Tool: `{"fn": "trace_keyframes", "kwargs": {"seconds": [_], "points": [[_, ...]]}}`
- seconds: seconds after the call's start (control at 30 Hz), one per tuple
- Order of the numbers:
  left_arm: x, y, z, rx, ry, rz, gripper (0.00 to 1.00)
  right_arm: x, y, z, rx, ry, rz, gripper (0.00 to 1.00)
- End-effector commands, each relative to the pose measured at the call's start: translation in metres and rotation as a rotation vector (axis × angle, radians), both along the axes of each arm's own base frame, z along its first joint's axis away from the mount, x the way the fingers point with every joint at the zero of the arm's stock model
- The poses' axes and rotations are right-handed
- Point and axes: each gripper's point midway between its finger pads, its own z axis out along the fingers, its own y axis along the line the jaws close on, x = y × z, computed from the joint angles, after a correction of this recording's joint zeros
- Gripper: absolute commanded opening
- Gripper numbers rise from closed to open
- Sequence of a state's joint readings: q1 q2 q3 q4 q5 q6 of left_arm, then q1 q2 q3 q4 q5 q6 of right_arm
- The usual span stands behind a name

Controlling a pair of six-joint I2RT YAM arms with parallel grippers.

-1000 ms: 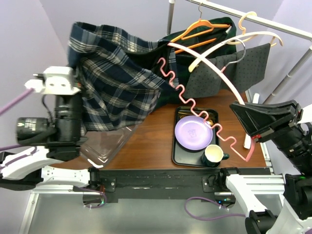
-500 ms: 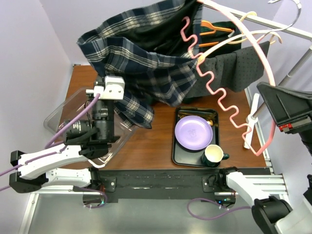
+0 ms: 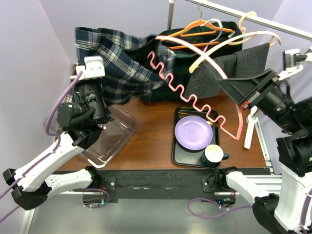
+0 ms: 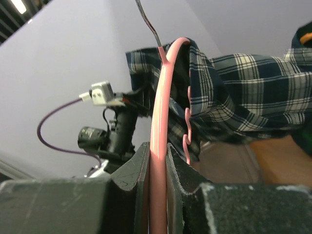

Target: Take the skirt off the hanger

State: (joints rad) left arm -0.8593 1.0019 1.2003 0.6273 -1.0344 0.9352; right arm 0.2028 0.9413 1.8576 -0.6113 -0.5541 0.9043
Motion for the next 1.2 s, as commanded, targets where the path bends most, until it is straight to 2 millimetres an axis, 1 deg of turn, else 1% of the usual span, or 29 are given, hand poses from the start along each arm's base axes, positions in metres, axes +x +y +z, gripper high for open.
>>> {"fn": "trace_keyframes", "kwargs": {"seconds": [0.0,0.03,0.07,0.13,0.17,0.2,0.23,0.27,0.33,0.37,0.43,0.47,0.5,0.6,0.67,0.7,0.73,0.77,0.8,0.83,0.87,0.9,0.93,1.0,1.03,1.07,1.1,1.13,1.17], "points": [[0.011,0.023,-0.005,-0.081,-0.021,0.065,0.0,-0.026,0.002,0.013,-0.008,-0.129,0.052,0.0],[0.017,0.024,-0.012,-0.079,-0.007,0.078,0.0,-0.029,0.002,0.016,0.013,-0.13,0.055,0.0],[0.024,0.034,-0.022,-0.062,0.026,0.117,0.0,-0.031,0.002,0.018,0.021,-0.136,0.062,0.0],[0.036,0.039,-0.031,-0.102,0.036,0.116,0.0,-0.033,0.003,0.024,0.027,-0.145,0.076,0.0],[0.04,0.052,-0.035,-0.099,0.063,0.155,0.0,-0.032,0.005,0.025,0.023,-0.143,0.087,0.0],[0.042,0.057,-0.035,-0.13,0.057,0.162,0.0,-0.034,0.005,0.027,0.023,-0.144,0.087,0.0],[0.04,0.063,-0.031,-0.142,0.052,0.178,0.0,-0.034,0.004,0.026,0.015,-0.149,0.084,0.0],[0.038,0.076,-0.03,-0.157,0.05,0.212,0.0,-0.032,0.004,0.022,0.007,-0.136,0.079,0.0],[0.032,0.089,-0.021,-0.176,0.024,0.24,0.0,-0.03,0.004,0.017,-0.014,-0.134,0.071,0.0],[0.03,0.102,-0.02,-0.177,0.019,0.28,0.0,-0.027,0.005,0.013,-0.019,-0.127,0.072,0.0],[0.031,0.112,-0.014,-0.18,0.011,0.303,0.0,-0.028,0.007,0.012,-0.029,-0.131,0.087,0.0],[0.032,0.118,-0.016,-0.184,0.024,0.325,0.0,-0.028,0.008,0.01,-0.035,-0.128,0.1,0.0],[0.035,0.117,-0.015,-0.183,0.03,0.313,0.0,-0.03,0.008,0.01,-0.041,-0.136,0.104,0.0],[0.033,0.116,-0.006,-0.204,0.021,0.286,0.0,-0.029,0.007,0.009,-0.064,-0.153,0.09,0.0],[0.03,0.119,0.004,-0.209,0.016,0.301,0.0,-0.027,0.008,0.007,-0.086,-0.155,0.093,0.0],[0.035,0.119,0.003,-0.204,0.029,0.316,0.0,-0.028,0.01,0.004,-0.106,-0.164,0.107,0.0],[0.033,0.121,0.014,-0.208,0.011,0.323,0.0,-0.027,0.014,0.0,-0.122,-0.157,0.137,0.0],[0.033,0.123,0.017,-0.187,0.017,0.341,0.0,-0.026,0.015,-0.006,-0.135,-0.142,0.153,0.0],[0.038,0.124,0.017,-0.18,0.028,0.365,0.0,-0.027,0.017,-0.01,-0.144,-0.137,0.166,0.0],[0.038,0.125,0.023,-0.184,0.005,0.378,0.0,-0.03,0.016,-0.013,-0.144,-0.138,0.164,0.0],[0.038,0.129,0.023,-0.16,0.013,0.407,0.0,-0.027,0.016,-0.017,-0.145,-0.126,0.158,0.0],[0.043,0.132,0.019,-0.154,0.025,0.431,0.0,-0.028,0.014,-0.017,-0.141,-0.128,0.146,0.0],[0.045,0.14,0.013,-0.149,0.039,0.465,0.0,-0.028,0.012,-0.015,-0.137,-0.132,0.129,0.0],[0.048,0.148,0.003,-0.173,0.05,0.493,0.0,-0.031,-0.001,-0.003,-0.13,-0.167,0.026,0.0],[0.048,0.155,-0.007,-0.172,0.078,0.511,0.0,-0.032,-0.007,0.003,-0.121,-0.181,-0.015,0.0],[0.052,0.156,-0.012,-0.205,0.069,0.499,0.0,-0.036,-0.017,0.015,-0.1,-0.211,-0.085,0.0],[0.051,0.159,-0.015,-0.217,0.075,0.504,0.0,-0.039,-0.023,0.021,-0.093,-0.233,-0.121,0.0],[0.051,0.164,-0.022,-0.217,0.104,0.52,0.0,-0.042,-0.028,0.027,-0.085,-0.247,-0.151,0.0],[0.051,0.165,-0.025,-0.249,0.096,0.514,0.0,-0.047,-0.033,0.035,-0.071,-0.271,-0.183,0.0]]}}
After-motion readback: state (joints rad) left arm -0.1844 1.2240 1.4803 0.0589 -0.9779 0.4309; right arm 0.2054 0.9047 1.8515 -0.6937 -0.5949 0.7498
